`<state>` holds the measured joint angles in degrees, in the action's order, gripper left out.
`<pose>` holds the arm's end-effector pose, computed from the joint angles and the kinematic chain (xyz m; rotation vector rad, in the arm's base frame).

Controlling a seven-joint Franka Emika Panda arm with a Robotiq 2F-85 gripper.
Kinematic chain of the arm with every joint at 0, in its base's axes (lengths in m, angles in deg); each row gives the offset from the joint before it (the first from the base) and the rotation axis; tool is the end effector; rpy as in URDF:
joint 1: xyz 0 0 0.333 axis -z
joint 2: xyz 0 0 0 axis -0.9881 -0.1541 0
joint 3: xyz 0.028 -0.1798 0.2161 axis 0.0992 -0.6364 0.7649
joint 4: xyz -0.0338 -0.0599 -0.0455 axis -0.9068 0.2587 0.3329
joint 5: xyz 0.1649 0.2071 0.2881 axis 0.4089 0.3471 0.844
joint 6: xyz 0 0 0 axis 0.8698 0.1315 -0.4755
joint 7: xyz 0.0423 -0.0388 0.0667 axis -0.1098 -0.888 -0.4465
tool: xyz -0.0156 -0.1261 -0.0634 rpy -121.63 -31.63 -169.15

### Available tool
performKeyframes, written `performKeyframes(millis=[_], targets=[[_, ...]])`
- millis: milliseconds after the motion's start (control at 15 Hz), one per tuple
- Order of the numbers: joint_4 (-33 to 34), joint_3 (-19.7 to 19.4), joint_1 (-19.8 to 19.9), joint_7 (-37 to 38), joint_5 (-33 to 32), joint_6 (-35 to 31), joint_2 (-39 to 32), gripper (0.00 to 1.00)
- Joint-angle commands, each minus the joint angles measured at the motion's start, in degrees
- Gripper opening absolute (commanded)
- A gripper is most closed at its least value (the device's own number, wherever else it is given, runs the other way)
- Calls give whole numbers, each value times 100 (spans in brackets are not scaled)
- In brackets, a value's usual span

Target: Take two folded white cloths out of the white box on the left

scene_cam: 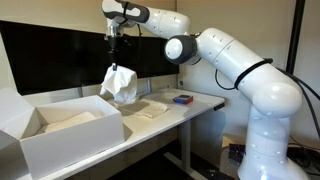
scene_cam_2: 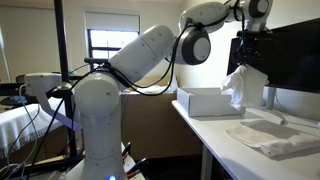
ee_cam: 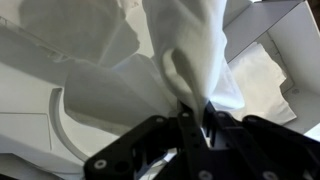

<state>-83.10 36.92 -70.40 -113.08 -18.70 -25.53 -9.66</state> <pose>0.6797 -0.0819 0.5156 -2.9210 -0.5633 -0.0288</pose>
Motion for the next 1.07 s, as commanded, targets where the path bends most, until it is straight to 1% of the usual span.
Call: performKeyframes(millis=[0,133,200,400,1000], targets=[[-66,-31,-13,6,27,-24,32,14],[-67,-34,-9,6,26,-25,13,14],[-67,-35,-9,6,26,-25,10,6],[-93,1,37,-84,67,61,-17,6],[-87,85,111,-132,214,18,-230,6]])
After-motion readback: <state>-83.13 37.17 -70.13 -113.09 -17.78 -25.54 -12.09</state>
